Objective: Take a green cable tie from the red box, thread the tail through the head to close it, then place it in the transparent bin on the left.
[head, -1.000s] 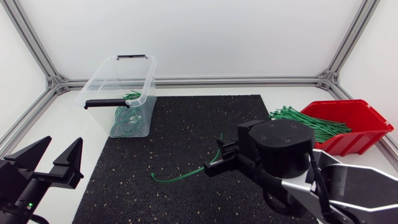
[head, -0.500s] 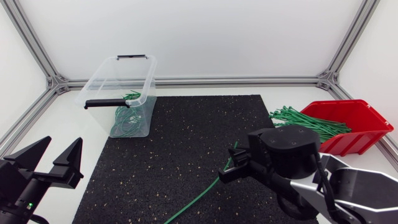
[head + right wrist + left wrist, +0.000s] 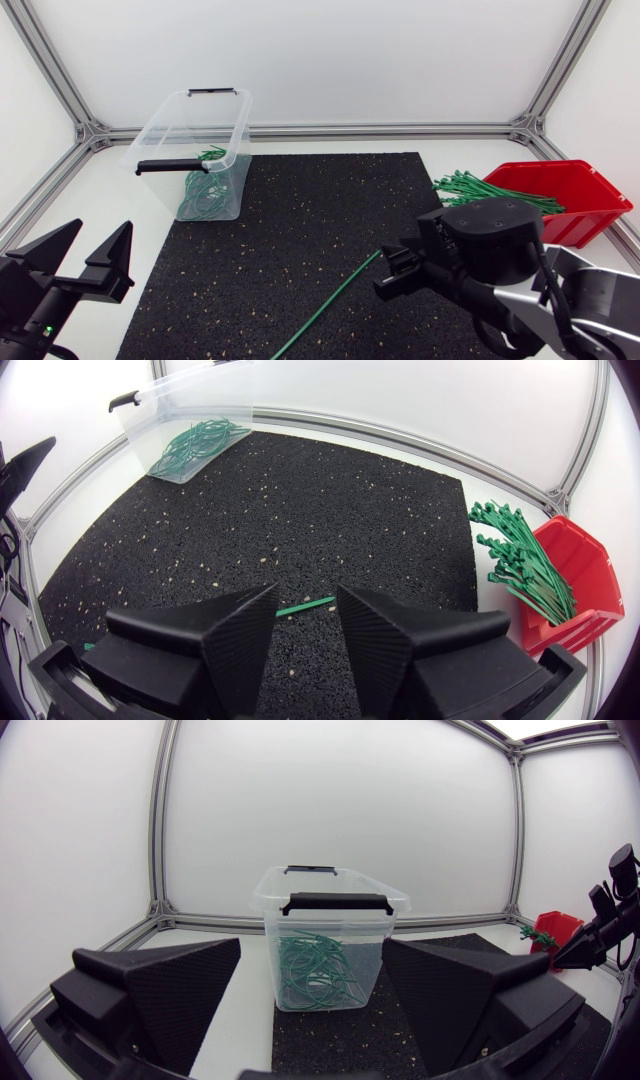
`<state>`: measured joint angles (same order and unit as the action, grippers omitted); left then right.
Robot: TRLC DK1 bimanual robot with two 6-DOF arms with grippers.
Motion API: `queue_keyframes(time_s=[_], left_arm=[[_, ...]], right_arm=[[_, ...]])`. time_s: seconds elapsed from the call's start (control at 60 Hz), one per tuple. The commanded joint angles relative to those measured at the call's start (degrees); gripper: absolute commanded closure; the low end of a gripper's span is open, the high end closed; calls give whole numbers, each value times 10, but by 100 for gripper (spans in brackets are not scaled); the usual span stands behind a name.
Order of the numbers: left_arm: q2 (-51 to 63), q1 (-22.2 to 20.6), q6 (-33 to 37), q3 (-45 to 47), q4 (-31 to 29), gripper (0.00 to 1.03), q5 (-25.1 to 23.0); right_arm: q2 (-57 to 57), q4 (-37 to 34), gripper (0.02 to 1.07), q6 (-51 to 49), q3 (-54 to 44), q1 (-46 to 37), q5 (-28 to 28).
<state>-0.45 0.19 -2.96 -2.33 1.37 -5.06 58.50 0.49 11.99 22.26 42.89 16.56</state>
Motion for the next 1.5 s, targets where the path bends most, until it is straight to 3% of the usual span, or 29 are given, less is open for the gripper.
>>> queue_keyframes(time_s=[0.0,0.217,0.533,0.633,0.733,0.883,0.95,1.483], left_arm=[[0,-5,-1,22,-12,4,3],[0,-5,-1,22,-12,4,3],[0,-5,-1,22,-12,4,3],[0,-4,-1,23,-12,4,3],[0,-4,-1,22,-12,4,3],[0,-5,-1,23,-12,4,3],[0,-5,-1,23,-12,4,3],[0,-12,1,22,-14,4,3]], right_arm=[[-15,-21,47,-21,-7,-5,0],[-61,-74,46,-124,25,-10,-34],[-1,-159,46,-225,119,-13,-204],[47,-197,46,-296,154,-18,-282],[88,-255,46,-438,196,-11,-313],[130,-260,45,-504,220,15,-317],[155,-270,38,-510,234,26,-316],[321,-296,35,-591,304,111,-297]])
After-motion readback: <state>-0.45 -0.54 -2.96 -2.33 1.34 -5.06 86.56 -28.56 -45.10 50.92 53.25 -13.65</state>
